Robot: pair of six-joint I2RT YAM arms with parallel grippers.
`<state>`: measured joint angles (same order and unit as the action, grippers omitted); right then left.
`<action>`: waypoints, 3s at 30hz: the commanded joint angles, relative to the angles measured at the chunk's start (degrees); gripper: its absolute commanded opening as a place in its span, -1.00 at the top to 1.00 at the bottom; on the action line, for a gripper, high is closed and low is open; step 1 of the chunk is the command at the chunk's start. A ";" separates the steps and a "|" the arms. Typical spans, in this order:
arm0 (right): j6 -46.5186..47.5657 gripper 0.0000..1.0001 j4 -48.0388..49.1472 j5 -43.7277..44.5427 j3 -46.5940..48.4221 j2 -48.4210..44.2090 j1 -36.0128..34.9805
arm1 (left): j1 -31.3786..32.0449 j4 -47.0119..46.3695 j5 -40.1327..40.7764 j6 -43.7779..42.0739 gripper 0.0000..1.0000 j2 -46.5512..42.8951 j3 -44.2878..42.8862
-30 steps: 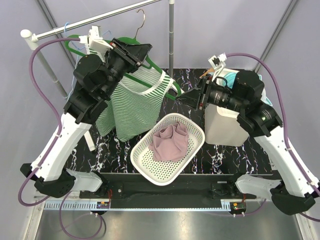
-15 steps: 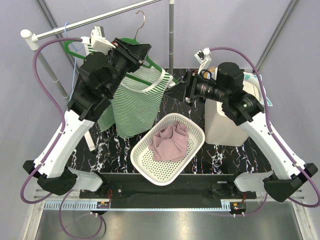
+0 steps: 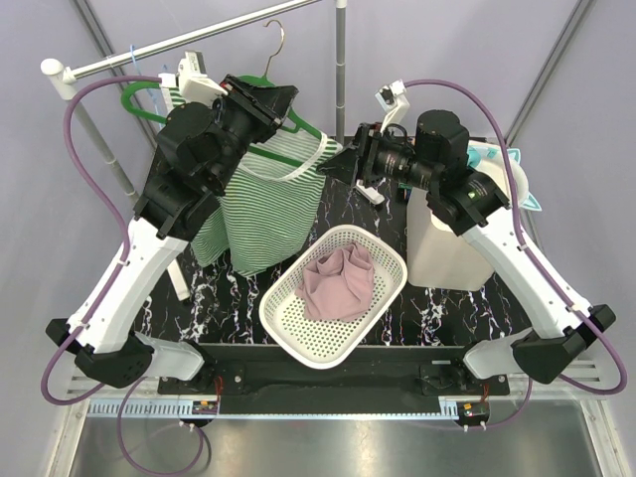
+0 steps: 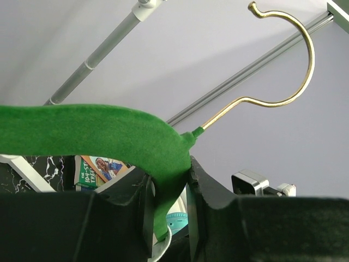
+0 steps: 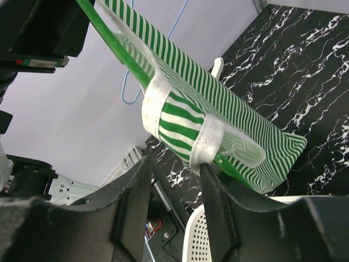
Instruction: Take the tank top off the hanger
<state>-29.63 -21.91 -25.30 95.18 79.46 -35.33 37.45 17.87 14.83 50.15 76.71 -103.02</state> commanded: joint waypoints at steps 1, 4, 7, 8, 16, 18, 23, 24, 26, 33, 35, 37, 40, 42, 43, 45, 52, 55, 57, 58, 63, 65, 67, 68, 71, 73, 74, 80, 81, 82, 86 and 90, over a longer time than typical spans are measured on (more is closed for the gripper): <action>0.89 0.06 5.12 4.38 2.12 1.31 -0.18 | 0.69 -4.07 -4.28 2.58 1.00 -1.38 -0.95; 1.50 0.17 5.48 5.35 1.59 1.05 -0.18 | 0.69 -4.07 -4.20 2.50 1.00 -1.73 -0.69; 2.73 0.31 5.56 6.75 0.80 -0.18 -0.26 | 0.69 -4.07 -4.11 2.58 1.00 -2.17 -0.25; 3.17 0.37 5.65 7.10 0.54 -0.53 -0.35 | 0.69 -3.98 -4.11 2.76 1.00 -2.26 0.01; 3.61 1.00 10.30 10.44 -5.70 -6.15 -0.26 | 0.69 -4.68 -5.08 2.41 1.00 -2.96 1.15; 2.65 1.00 11.97 11.41 -7.72 -7.65 -0.26 | 0.78 -4.95 -4.20 2.23 1.00 -3.93 2.38; 0.45 1.00 13.91 16.49 -15.96 -15.73 -0.26 | 0.69 -5.48 -1.56 0.74 1.00 -5.60 3.88; -0.34 1.00 14.00 17.55 -17.38 -17.13 -0.26 | 0.69 -5.48 -1.04 0.56 1.00 -5.95 3.80; -1.65 1.00 13.83 20.10 -21.32 -21.09 -0.26 | 0.60 -5.65 -0.77 0.65 1.00 -6.22 3.88; -7.46 1.00 12.60 22.49 -30.13 -29.80 -0.26 | 0.69 -6.88 -2.17 2.93 1.00 -6.40 2.92; -7.99 1.00 12.42 19.87 -30.83 -29.80 -0.26 | 0.69 -7.84 -2.61 4.51 1.00 -6.66 3.00; -8.52 1.00 12.42 18.54 -31.54 -30.50 -0.26 | 0.69 -8.29 -2.70 4.87 1.00 -6.66 2.74; -7.38 1.00 12.42 15.47 -32.86 -31.21 -0.26 | 0.52 -9.17 -2.35 4.78 1.00 -6.04 1.43; -6.32 1.00 12.33 11.43 -33.74 -31.56 -0.26 | 0.34 -9.87 -2.52 5.48 1.00 -5.26 0.37; -6.15 1.00 12.42 10.37 -34.87 -31.73 -0.26 | 0.34 -10.39 -2.87 6.88 1.00 -4.90 0.19; -5.88 1.00 12.68 8.08 -36.02 -32.17 -0.18 | 0.08 -12.59 -4.45 8.99 1.00 -4.11 -0.16; -3.08 1.00 14.44 6.84 -33.50 -27.35 -0.26 | -0.01 -16.55 -9.46 20.06 1.00 -2.88 -0.34; -1.49 1.00 14.97 5.97 -28.23 -22.61 -0.26 | -0.54 -17.68 -12.45 26.21 1.00 -3.40 1.06; -1.40 1.00 15.41 5.79 -24.01 -18.39 -0.26 | -1.15 -19.87 -16.65 32.69 1.00 -3.58 2.38; -1.57 1.00 15.67 5.70 -22.77 -16.98 -0.26 | -1.15 -23.72 -18.33 34.64 1.00 -3.76 4.39; -2.80 1.00 20.76 3.95 -14.17 -7.49 -0.26 | -1.24 -29.46 -25.37 43.09 1.00 -4.46 7.39; -3.33 1.00 21.29 2.81 -11.26 -3.55 -0.26 | -1.33 -31.83 -27.30 44.85 1.00 -4.81 8.18; -3.16 1.00 21.38 1.57 -7.12 -1.42 -0.18 | -1.33 -37.69 -29.67 48.71 1.00 -4.64 10.20; -2.90 1.00 21.30 1.05 -5.89 0.33 -0.18 | -1.33 -40.43 -30.47 50.47 1.00 -4.20 11.08; -1.75 1.00 21.38 -0.27 -2.81 1.75 -0.26 | -1.33 -52.82 -33.37 59.76 1.00 -2.80 14.16; -1.05 1.00 21.38 0.77 -2.63 1.75 -0.18 | -1.24 -59.51 -33.64 62.34 1.00 -2.53 15.57; -0.79 1.00 21.30 1.21 -2.71 1.84 -0.18 | -1.24 -60.57 -33.46 64.26 1.00 -2.96 15.92; 0.27 1.00 20.60 5.42 -4.12 1.49 -0.18 | -1.24 -61.46 -28.46 69.02 1.00 -6.04 17.94; 0.88 1.00 20.51 5.78 -4.12 1.31 -0.18 | -1.24 -60.50 -28.10 69.99 1.00 -6.65 18.21; 1.15 1.00 20.42 6.14 -3.95 0.96 -0.18 | -1.24 -59.54 -27.67 71.21 1.00 -7.35 18.64; 4.13 1.00 19.01 7.81 -1.85 -0.53 -0.18 | -3.17 -56.98 -22.92 69.56 1.00 -11.75 24.16; 6.16 1.00 21.28 5.71 -1.66 -3.61 -0.18 | -6.78 -73.64 -18.63 74.81 1.00 -10.01 32.96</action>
<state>-27.20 -4.51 -19.09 90.00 81.03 -35.81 33.30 -38.81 -10.15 113.95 66.11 -75.96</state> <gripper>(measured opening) 0.010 0.257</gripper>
